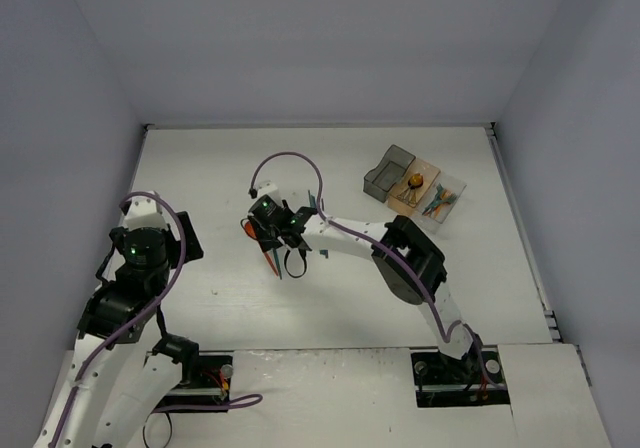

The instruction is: Sort the eating utensils into containers

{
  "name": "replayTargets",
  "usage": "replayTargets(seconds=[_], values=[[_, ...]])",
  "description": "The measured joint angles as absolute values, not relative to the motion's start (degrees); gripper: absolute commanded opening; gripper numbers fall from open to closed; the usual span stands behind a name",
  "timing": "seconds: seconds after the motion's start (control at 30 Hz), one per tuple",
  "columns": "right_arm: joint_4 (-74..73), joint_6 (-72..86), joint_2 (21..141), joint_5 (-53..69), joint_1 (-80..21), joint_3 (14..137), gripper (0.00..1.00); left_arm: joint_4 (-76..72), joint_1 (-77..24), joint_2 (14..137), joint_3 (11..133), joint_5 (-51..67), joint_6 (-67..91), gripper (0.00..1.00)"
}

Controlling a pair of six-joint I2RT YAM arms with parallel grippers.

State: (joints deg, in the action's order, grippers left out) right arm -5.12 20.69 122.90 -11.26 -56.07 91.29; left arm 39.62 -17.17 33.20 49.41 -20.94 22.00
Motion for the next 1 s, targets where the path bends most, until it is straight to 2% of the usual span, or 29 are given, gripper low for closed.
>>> replayTargets(seconds=[0.13,0.27,0.4,0.47,0.8,1.0], values=[[-5.05,20.87,126.28,-11.78,-56.28,92.32,0.43,39.83,-17.17,34.64,49.01,-21.52,22.21,0.87],[-4.54,21.26,127.34,-12.21,-56.29,92.99,0.31,39.89,-17.17,35.99,48.88,-21.52,22.34,0.87],[-4.37,22.13,127.39,-12.89,-56.29,92.81,0.06,39.99,-17.17,36.26,48.86,-21.64,22.39,0.87],[-3.56,22.63,127.38,-13.70,-56.29,92.22,0.00,39.99,-17.17,36.25,48.86,-21.74,22.39,0.88],[-3.29,22.52,122.72,-16.97,-53.65,85.77,0.00,39.89,-17.19,36.27,48.86,-21.74,22.31,0.96],[-5.49,21.43,110.38,-17.82,-44.97,81.23,0.00,39.80,-17.23,36.55,48.84,-21.74,22.10,0.97]])
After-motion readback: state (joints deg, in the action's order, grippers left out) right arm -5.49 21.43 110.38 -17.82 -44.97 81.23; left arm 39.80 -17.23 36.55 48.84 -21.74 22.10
